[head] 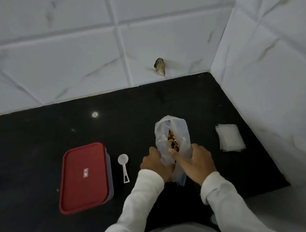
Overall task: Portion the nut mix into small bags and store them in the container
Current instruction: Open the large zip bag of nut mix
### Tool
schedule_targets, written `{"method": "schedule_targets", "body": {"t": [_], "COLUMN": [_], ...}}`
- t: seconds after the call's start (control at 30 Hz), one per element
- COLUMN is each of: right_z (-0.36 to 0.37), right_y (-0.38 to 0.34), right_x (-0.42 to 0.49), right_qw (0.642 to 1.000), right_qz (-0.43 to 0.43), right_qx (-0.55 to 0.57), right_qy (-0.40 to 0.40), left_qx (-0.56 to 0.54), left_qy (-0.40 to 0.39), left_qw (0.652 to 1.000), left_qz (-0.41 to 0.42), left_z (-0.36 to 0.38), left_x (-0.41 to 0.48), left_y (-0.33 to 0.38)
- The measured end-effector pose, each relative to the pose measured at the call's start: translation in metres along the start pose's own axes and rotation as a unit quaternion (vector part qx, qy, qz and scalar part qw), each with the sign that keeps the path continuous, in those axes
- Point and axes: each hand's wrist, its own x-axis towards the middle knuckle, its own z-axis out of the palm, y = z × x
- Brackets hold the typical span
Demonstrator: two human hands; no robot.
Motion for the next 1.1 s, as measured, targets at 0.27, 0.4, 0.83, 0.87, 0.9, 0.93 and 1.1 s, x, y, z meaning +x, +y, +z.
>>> {"method": "schedule_targets", "body": {"t": [0.27, 0.4, 0.83, 0.87, 0.9, 0.93, 1.1], "right_z": [-0.005, 0.002, 0.029, 0.027, 0.025, 0.023, 0.03], "right_y": [0.014, 0.016, 0.008, 0.009, 0.01, 0.011, 0.017], "right_x": [0.009, 0.01, 0.002, 0.002, 0.002, 0.004, 0.018], "right_qw": [0.918, 0.693, 0.861, 0.863, 0.86, 0.851, 0.77], "right_qz": [0.116, 0.209, 0.177, 0.192, 0.205, 0.21, 0.215], "right_qx": [0.379, 0.687, 0.476, 0.467, 0.467, 0.48, 0.6], "right_qy": [-0.015, -0.062, 0.038, 0.02, -0.01, -0.04, -0.038], "left_qx": [-0.46, -0.759, -0.606, -0.562, -0.525, -0.505, -0.641], "left_qy": [0.096, -0.022, 0.006, 0.012, 0.013, 0.014, -0.028], "left_qw": [0.882, 0.634, 0.771, 0.808, 0.835, 0.848, 0.744], "left_qz": [-0.048, -0.149, -0.196, -0.177, -0.164, -0.162, -0.189], "left_z": [0.013, 0.025, 0.034, 0.034, 0.035, 0.036, 0.034], "left_x": [0.012, 0.009, 0.018, 0.019, 0.019, 0.019, 0.02], "left_y": [-0.015, -0.005, -0.027, -0.03, -0.03, -0.03, -0.016]}}
